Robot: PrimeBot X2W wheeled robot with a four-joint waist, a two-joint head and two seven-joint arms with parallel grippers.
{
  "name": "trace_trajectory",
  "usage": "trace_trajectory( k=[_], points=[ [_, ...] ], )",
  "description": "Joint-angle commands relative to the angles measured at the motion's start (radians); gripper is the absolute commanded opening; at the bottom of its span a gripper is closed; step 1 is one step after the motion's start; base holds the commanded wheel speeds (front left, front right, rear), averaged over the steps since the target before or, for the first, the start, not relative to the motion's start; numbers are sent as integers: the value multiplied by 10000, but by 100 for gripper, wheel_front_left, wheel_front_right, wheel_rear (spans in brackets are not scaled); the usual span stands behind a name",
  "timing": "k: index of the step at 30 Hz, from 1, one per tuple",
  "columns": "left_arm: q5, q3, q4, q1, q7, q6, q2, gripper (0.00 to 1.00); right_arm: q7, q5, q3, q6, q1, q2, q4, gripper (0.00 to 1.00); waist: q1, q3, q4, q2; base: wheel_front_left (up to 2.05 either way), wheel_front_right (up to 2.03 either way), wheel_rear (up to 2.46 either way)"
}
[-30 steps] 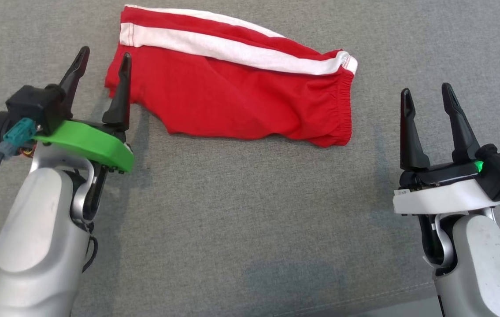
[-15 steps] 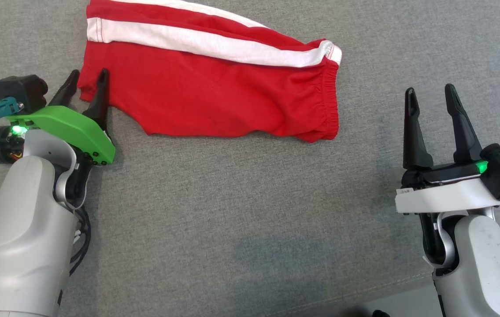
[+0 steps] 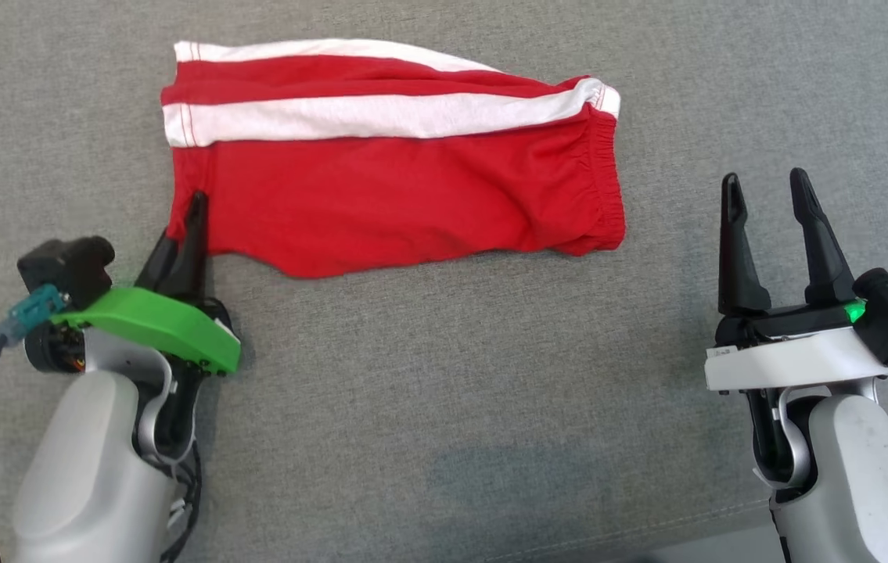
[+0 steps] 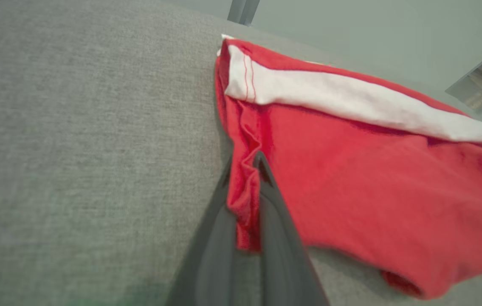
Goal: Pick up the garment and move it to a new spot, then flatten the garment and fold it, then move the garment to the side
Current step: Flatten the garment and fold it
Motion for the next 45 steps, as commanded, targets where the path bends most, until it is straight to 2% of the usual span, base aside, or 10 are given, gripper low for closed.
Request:
trace_trajectory(
  k=[1, 7, 13, 14, 15, 16, 22, 27, 38, 45],
  points=[
    [-70, -86, -301, 943, -96, 217, -151, 0, -47, -53, 16, -14, 157, -7, 46, 100, 1, -145, 223, 0, 0, 0, 0],
    [-154, -159, -2090, 2322, 52, 816, -233, 0, -47, -264, -81, -14, 334, -10, 91, 100, 1, -252, 602, 0, 0, 0, 0],
    [-97, -233, -2754, 2743, 338, 1128, -156, 0, -47, -318, -26, -14, 304, -11, 181, 100, 1, -236, 648, 0, 0, 0, 0],
    [-32, -229, -2844, 2754, 288, 1206, -150, 11, -47, -323, -10, -14, 282, -11, 204, 100, 1, -247, 640, 0, 0, 0, 0],
    [114, -222, -2936, 2749, 210, 1307, -116, 82, -47, -326, 9, -14, 261, -11, 234, 100, 1, -263, 630, 0, 0, 0, 0],
    [164, -218, -2994, 2758, 145, 1391, -105, 100, -49, -334, 32, -14, 237, -11, 263, 100, 1, -290, 613, 0, 0, 0, 0],
    [1226, 37, -3557, 2593, -1182, 2127, -45, 100, -47, -617, 51, -14, 109, -137, 457, 100, 1, -665, 684, 0, 0, 0, 0],
    [2218, 416, -4213, 2580, -1544, 2654, -42, 100, 48, -749, 17, -14, 172, -233, 647, 100, 1, -1031, 837, 0, 0, 0, 0],
    [2985, 791, -4513, 3093, -1583, 2325, -191, 100, 330, -783, 55, -14, 394, -548, 951, 100, 1, -1463, 1130, 0, 0, 0, 0],
    [3149, 730, -4326, 3006, -1585, 2089, -393, 100, 522, -661, 223, -14, -290, -880, 1706, 100, 1, -1419, 1435, 0, 0, 0, 0]
  ],
)
